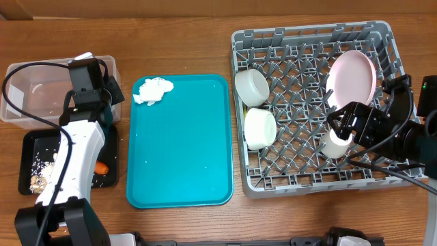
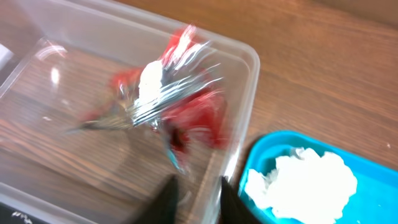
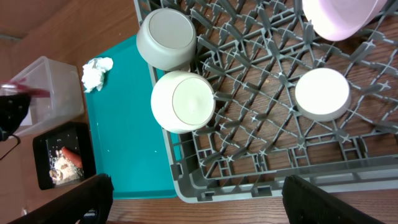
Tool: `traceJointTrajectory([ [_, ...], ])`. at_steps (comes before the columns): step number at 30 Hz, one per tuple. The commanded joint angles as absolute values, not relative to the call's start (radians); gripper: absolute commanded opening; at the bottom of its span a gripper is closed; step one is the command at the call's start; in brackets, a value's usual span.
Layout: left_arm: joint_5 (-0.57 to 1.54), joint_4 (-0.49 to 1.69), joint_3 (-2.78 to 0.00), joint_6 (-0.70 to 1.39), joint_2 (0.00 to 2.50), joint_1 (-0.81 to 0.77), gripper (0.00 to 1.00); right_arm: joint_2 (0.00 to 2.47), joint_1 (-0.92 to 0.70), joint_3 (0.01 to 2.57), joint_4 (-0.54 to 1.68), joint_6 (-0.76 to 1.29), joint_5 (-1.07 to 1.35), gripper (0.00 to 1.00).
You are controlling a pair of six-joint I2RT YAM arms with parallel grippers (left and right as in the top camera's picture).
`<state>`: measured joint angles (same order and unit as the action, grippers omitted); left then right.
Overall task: Sort waste into correct bins and load items into the dishwasher rack
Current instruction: 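Carry the foil left and drop it into the clear bin, then grasp the white tissue on the teal tray with the left gripper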
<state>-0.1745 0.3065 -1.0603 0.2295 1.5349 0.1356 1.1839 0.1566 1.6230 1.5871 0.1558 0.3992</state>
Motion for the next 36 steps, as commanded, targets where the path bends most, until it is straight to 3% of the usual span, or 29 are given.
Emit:
traceJointTrajectory([
  [1, -0.040, 0.328, -1.087, 0.210, 1.522, 0.126, 0.51, 1.180, 0.159, 1.629, 1.586, 0.150, 0.393, 0.91],
  [3, 0.009, 0.376, -1.110, 0.210, 1.509, 0.105, 0.57, 1.180, 0.159, 1.629, 1.588, 0.150, 0.393, 0.91],
  [7, 0.041, 0.392, -1.115, 0.191, 1.514, 0.028, 0.58, 1.180, 0.159, 1.629, 1.588, 0.150, 0.393, 0.91],
  [13, -0.245, 0.344, -1.115, 0.134, 1.607, -0.118, 0.67, 1.180, 0.159, 1.629, 1.588, 0.150, 0.393, 0.91],
  [19, -0.241, 0.204, -1.116, 0.134, 1.776, -0.122, 0.67, 1.180, 0.159, 1.629, 1.588, 0.150, 0.393, 0.91],
  [23, -0.242, 0.111, -1.116, 0.135, 1.842, -0.122, 0.73, 1.180, 0.159, 1.629, 1.588, 0.150, 0.393, 0.91],
  [30, -0.219, 0.091, -1.116, 0.135, 1.920, -0.122, 0.72, 1.180, 0.159, 1.629, 1.589, 0.150, 0.393, 0.91],
  [36, -0.193, 0.109, -1.116, 0.138, 1.958, -0.122, 0.60, 1.180, 0.158, 1.629, 1.593, 0.150, 0.393, 0.91],
])
